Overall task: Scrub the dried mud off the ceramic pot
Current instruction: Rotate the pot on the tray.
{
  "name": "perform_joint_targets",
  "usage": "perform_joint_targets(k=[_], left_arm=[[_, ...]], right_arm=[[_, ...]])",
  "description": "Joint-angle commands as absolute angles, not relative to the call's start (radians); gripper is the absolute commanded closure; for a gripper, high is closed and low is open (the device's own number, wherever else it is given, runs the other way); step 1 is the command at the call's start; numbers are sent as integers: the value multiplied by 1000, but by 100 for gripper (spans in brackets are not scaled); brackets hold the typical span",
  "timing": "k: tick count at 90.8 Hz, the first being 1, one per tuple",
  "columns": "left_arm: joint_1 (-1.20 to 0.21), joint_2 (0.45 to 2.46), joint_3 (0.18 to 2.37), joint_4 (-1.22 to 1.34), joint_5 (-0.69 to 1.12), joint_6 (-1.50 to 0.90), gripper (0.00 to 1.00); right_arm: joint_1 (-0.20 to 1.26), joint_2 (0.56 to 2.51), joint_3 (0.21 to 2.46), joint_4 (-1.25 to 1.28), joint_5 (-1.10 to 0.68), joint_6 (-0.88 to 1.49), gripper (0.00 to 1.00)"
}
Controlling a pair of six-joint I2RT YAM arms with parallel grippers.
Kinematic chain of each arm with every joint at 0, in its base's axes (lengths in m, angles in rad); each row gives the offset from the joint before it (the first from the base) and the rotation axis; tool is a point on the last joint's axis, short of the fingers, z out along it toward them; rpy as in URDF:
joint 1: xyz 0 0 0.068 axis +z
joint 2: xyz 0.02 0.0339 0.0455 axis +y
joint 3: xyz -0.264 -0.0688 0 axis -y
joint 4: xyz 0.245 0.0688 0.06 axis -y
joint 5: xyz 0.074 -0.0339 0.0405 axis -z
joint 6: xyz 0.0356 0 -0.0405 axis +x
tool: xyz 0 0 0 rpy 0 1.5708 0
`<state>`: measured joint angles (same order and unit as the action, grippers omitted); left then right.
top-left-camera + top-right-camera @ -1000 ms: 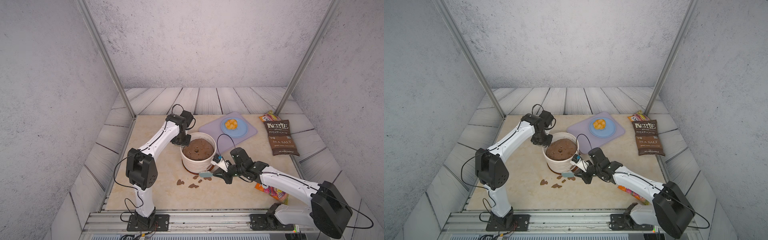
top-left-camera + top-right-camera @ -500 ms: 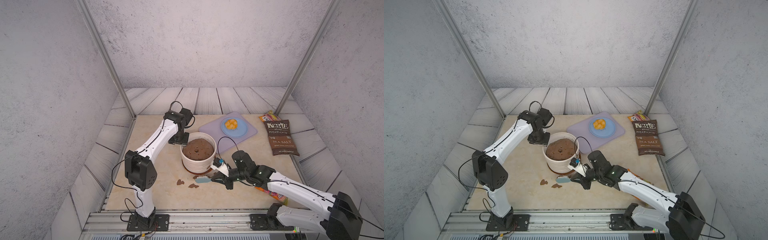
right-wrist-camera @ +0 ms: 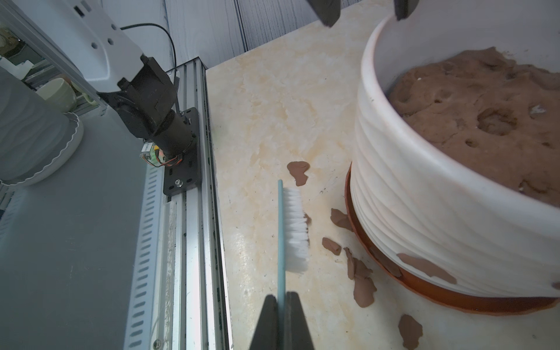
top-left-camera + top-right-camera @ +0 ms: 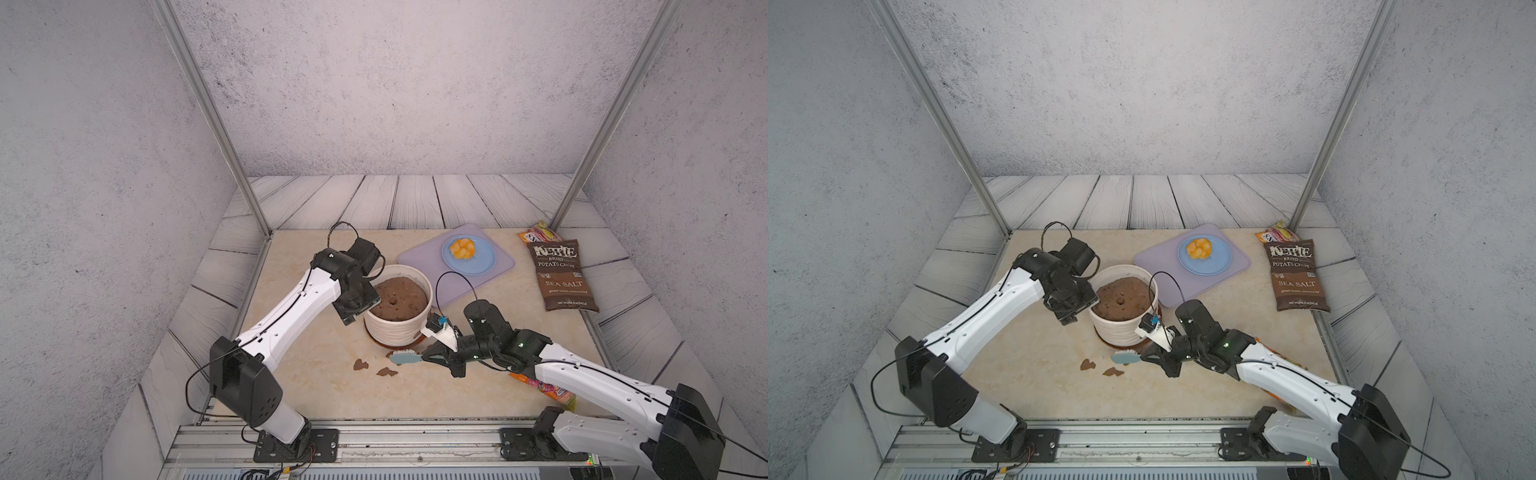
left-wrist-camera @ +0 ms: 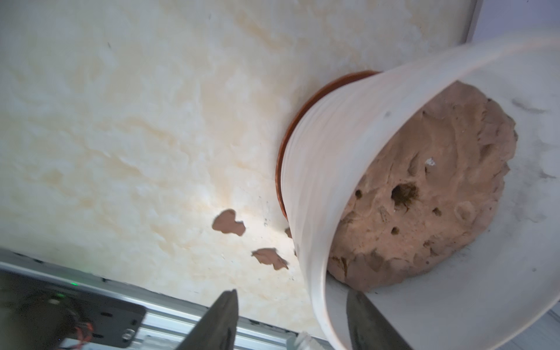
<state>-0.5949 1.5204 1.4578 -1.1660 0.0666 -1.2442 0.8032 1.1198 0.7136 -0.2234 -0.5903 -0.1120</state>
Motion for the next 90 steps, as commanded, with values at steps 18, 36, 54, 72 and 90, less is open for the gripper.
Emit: perform_joint_targets(k=[18, 36, 54, 72, 90], left_arm=[[-706, 1567, 1458, -1125, 69, -1618, 41], [-747, 1632, 1511, -1185, 59, -1673, 55], [-755, 1672, 1551, -1213, 50, -1677, 68], [-753, 1691, 1566, -1233, 36, -1674, 75], [-741, 1710, 1588, -1264, 26, -1661, 82]], right_arm=[[804, 1110, 715, -206, -576, -95, 100], [803, 1099, 706, -208, -568, -95, 100], [803, 1087, 684, -201, -566, -86, 100], [804, 1084, 675, -178, -557, -76, 100], [804, 1094, 676, -151, -556, -63, 100]])
